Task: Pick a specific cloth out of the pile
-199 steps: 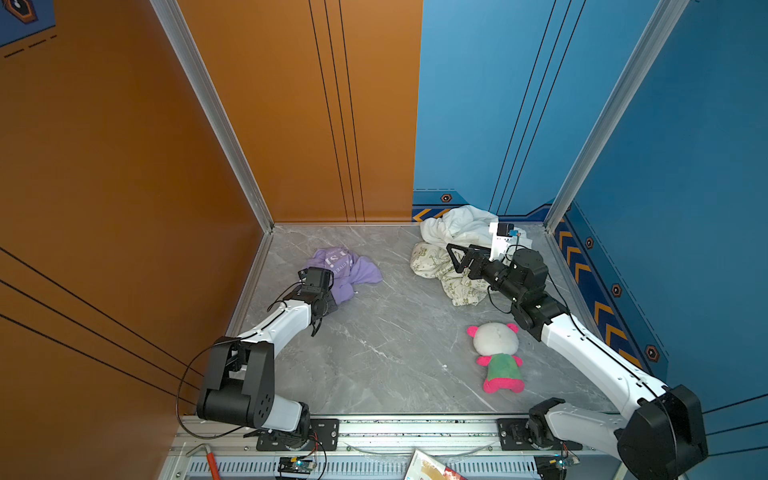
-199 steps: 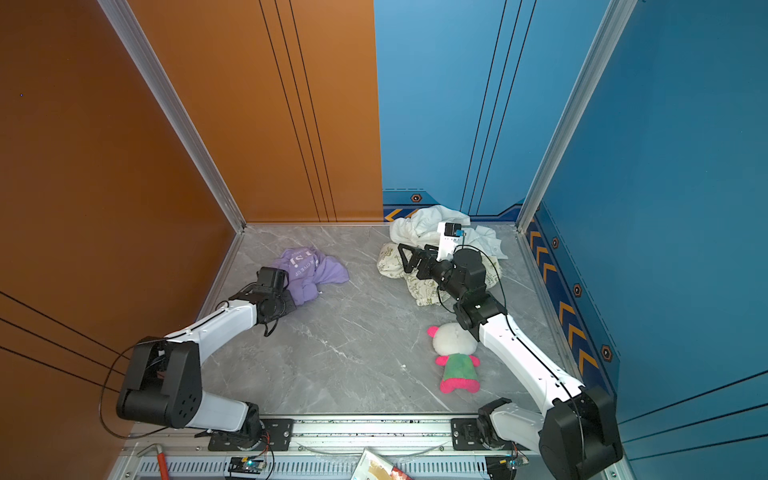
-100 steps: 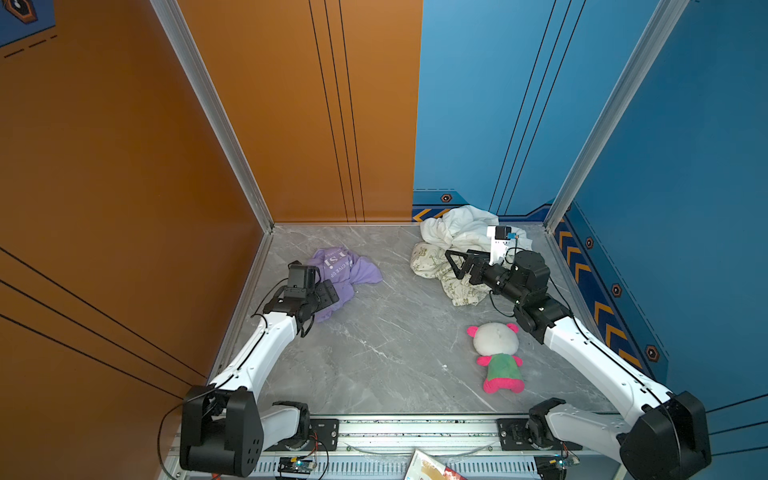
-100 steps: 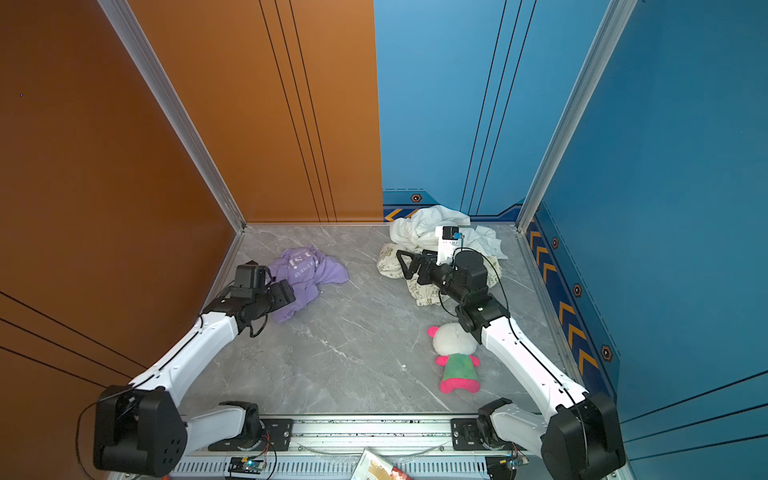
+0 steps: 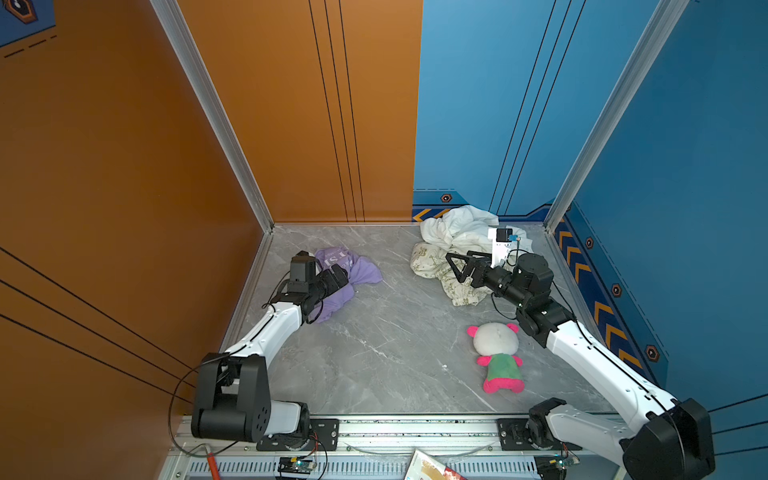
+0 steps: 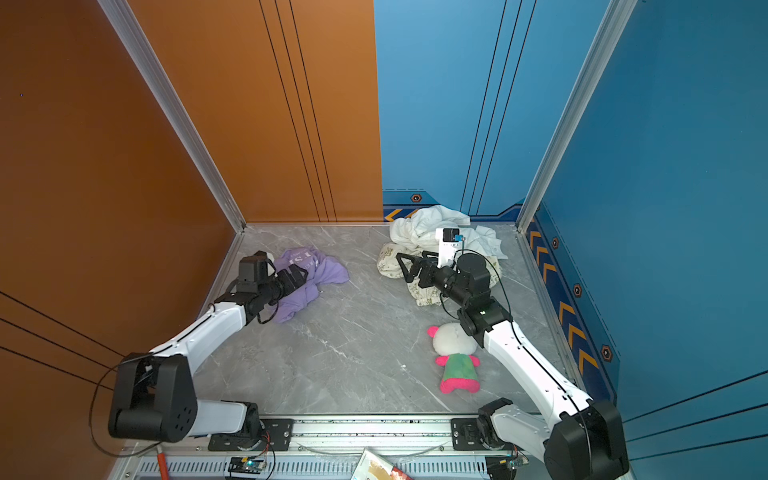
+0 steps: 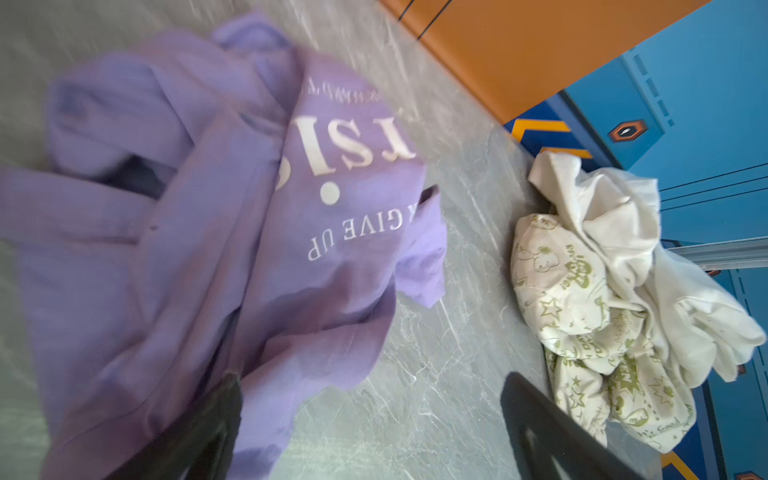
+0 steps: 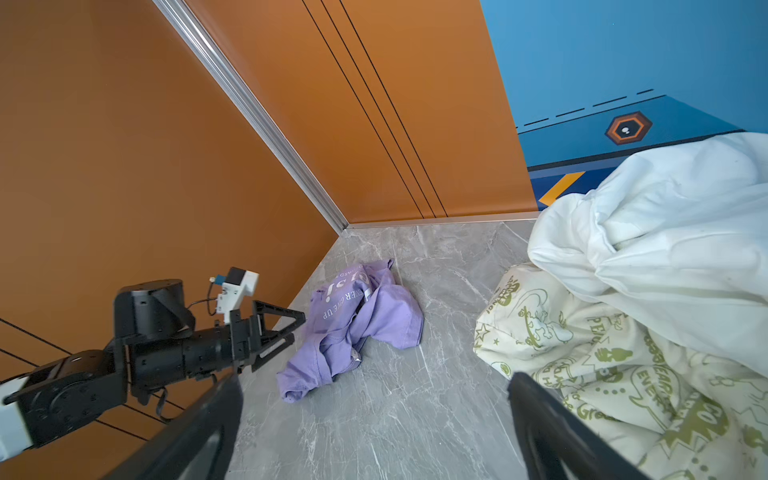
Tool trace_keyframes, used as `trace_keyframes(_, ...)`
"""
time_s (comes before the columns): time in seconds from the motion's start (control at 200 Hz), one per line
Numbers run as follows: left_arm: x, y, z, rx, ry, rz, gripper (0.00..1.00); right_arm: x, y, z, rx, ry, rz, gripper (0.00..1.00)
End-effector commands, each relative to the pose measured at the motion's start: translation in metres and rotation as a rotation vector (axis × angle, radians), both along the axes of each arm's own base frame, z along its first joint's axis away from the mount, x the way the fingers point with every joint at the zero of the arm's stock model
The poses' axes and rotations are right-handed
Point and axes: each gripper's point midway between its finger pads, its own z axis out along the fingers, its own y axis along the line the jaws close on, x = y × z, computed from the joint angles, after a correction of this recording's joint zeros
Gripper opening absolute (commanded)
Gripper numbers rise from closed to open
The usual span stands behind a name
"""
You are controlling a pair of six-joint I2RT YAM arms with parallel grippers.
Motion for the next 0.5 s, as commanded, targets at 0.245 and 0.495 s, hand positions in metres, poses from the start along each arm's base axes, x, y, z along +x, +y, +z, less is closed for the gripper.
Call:
trace_keyframes(0.245,-0.017,-0.027,-0.077,-0.112,0.226,-0.028,0.98,0.002,-0.001,0.004,-0.009,-0.041,-0.008,1.00)
trace_keyframes(0.495,-0.007,-0.019,-0.026,-0.036,0.069,-0.037,0.98,0.006,0.001,0.002,0.002,-0.039,-0.008,1.00)
